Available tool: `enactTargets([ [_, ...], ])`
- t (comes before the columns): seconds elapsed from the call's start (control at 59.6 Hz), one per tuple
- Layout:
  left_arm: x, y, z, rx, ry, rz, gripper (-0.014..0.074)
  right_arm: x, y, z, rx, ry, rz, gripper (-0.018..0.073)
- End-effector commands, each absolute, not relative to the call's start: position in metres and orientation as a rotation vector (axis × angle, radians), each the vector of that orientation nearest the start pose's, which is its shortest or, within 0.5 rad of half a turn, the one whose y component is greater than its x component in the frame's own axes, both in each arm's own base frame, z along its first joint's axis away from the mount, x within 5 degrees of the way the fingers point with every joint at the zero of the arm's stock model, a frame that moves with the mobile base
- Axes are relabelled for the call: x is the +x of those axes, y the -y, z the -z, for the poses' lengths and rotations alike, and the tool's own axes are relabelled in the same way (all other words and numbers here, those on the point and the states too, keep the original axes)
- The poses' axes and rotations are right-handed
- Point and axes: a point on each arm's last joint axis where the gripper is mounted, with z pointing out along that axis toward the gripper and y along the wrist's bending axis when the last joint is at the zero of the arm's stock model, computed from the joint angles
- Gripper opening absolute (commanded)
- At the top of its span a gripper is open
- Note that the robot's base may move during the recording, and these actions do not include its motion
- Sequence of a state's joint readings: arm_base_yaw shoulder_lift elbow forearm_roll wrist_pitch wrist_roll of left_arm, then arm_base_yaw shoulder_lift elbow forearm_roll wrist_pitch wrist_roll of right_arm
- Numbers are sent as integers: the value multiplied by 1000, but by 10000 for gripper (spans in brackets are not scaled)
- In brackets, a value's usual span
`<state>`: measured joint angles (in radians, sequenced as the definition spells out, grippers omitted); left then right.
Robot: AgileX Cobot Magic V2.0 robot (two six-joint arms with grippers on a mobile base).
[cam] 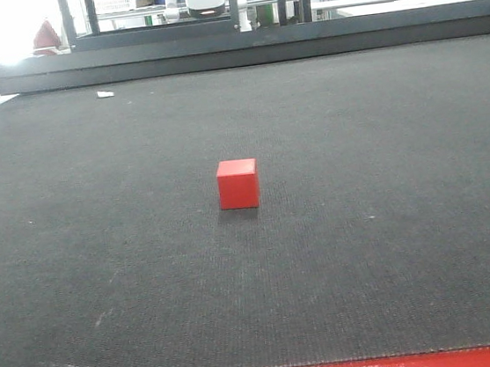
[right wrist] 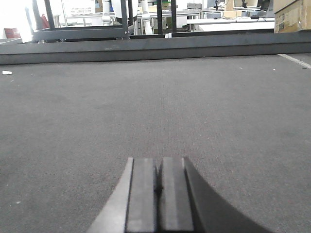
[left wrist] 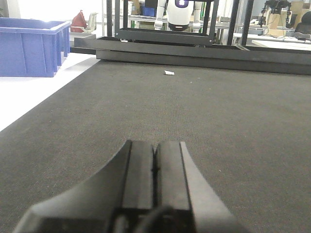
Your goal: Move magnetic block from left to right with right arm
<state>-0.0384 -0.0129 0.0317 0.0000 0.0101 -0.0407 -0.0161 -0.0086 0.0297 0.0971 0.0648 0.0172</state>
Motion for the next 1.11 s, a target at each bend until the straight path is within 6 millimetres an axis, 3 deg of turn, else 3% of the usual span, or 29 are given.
enactTargets([
  [0.0,55,2,-208,-6,-1414,71,-116,55,1,-208,89,-1460,-67,58],
  [0.89,55,2,-208,-6,-1414,71,-116,54,1,-212,90,-1416,-65,58],
  [0.974,55,2,-208,-6,-1414,71,-116,53,2,-220,89,-1369,-64,58],
  [1.091,55,2,-208,-6,-1414,71,-116,47,1,-248,83,-1346,-69,58],
])
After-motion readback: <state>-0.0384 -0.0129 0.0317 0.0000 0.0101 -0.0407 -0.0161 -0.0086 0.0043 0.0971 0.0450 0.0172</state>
